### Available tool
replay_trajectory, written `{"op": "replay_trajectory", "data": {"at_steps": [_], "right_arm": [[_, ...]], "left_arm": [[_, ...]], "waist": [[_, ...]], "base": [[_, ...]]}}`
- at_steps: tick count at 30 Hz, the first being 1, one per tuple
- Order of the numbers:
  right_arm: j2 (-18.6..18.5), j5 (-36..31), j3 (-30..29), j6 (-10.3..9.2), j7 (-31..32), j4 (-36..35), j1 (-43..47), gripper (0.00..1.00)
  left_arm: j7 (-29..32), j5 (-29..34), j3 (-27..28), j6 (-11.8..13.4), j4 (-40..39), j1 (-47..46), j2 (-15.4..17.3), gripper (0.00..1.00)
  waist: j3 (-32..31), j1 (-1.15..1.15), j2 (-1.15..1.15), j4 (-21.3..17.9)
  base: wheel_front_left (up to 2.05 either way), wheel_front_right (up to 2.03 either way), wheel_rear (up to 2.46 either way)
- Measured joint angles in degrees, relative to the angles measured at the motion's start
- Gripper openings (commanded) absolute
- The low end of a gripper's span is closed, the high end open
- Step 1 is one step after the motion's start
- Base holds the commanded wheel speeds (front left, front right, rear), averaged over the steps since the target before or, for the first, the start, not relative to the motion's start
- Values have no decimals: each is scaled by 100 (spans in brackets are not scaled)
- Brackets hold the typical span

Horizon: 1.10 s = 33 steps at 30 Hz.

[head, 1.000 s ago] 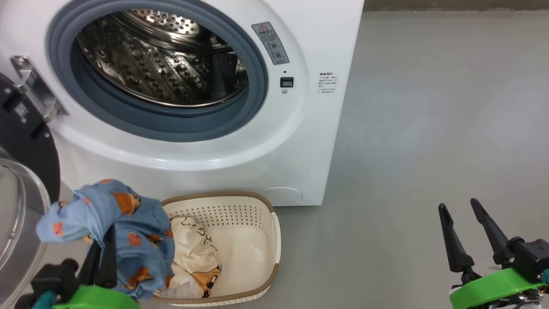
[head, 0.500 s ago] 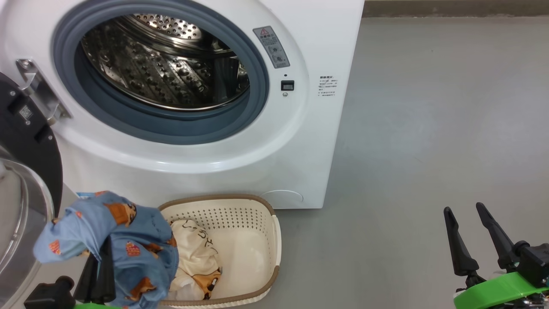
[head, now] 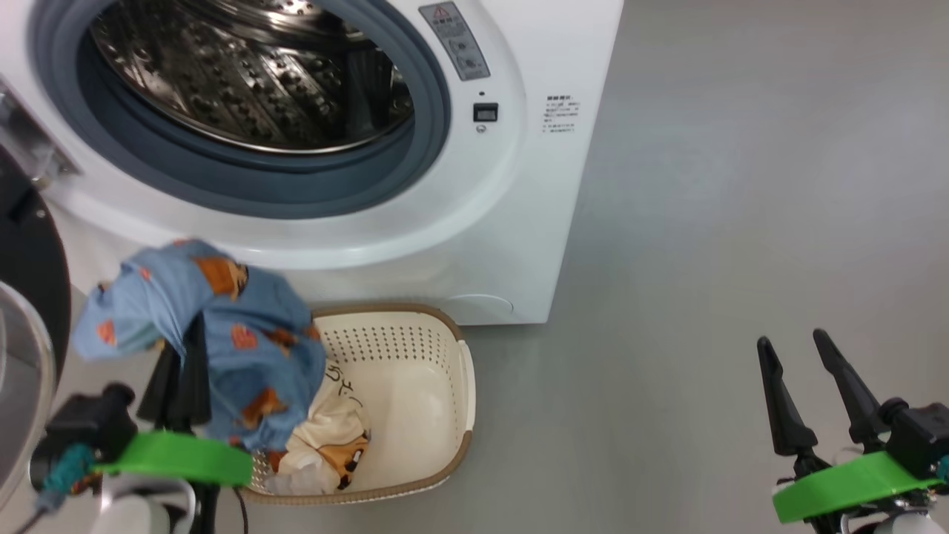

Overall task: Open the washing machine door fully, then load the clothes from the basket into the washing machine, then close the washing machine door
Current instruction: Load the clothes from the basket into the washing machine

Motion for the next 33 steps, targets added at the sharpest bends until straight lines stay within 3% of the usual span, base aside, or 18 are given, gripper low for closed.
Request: {"op": "replay_trajectory", "data": {"at_steps": [14,33], "right_arm": [[89,-1,276,0,-1,3,-644,100],[394,0,527,0,-1,-3,-1196,100]], "left_arm": [[-37,-132,-187,-15,1256,-2312,331,0],[-32,-62,-293,-15,4091,-5181,501,0]], "waist": [[682,0,0,-293],[1483,0,0,-900]], "base": [[0,0,0],[0,0,0]]}}
